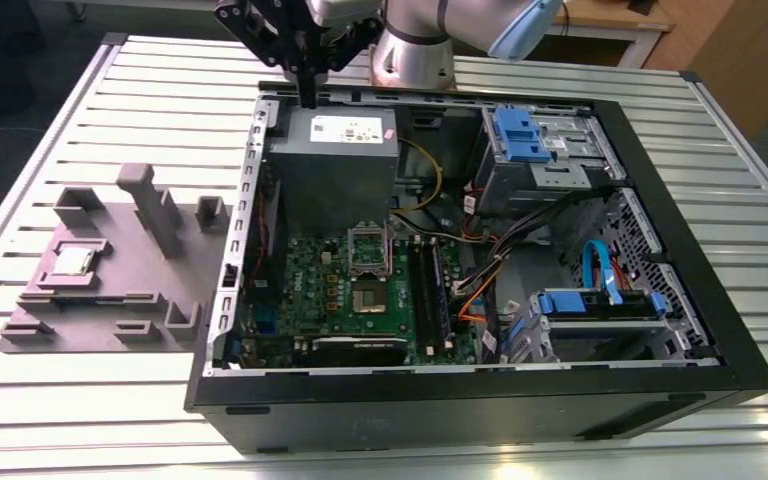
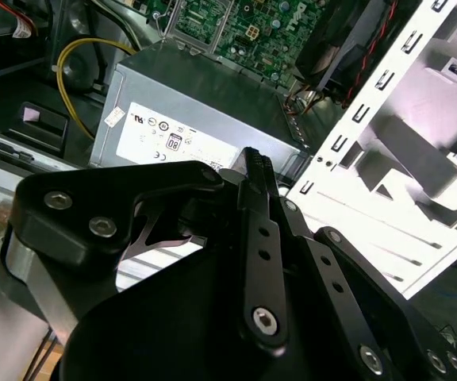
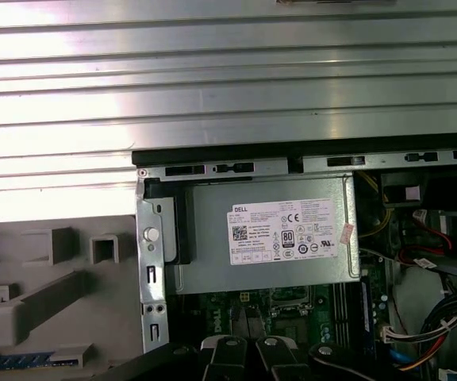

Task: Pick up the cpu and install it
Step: 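Reach for the cpu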

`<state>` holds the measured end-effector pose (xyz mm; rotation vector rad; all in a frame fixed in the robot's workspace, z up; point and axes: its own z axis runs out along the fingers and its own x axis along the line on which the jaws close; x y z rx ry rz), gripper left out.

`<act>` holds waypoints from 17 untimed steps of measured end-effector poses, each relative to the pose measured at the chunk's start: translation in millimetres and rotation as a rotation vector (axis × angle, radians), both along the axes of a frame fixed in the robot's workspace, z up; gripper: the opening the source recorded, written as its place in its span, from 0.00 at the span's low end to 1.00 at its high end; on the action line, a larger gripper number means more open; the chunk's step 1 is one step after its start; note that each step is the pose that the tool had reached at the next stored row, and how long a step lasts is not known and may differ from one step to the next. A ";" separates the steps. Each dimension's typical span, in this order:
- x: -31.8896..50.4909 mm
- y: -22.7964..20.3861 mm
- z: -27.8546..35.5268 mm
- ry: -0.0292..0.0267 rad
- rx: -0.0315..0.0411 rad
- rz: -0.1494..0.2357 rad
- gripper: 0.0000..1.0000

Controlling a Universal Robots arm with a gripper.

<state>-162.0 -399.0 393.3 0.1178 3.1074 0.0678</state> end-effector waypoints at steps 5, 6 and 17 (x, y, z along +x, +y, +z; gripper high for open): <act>-5.8 0.0 -0.2 -0.0001 0.0001 0.000 0.10; -6.9 0.0 -0.2 -0.0001 0.0002 0.000 0.10; -17.0 0.0 -0.4 -0.0002 0.0002 0.000 0.10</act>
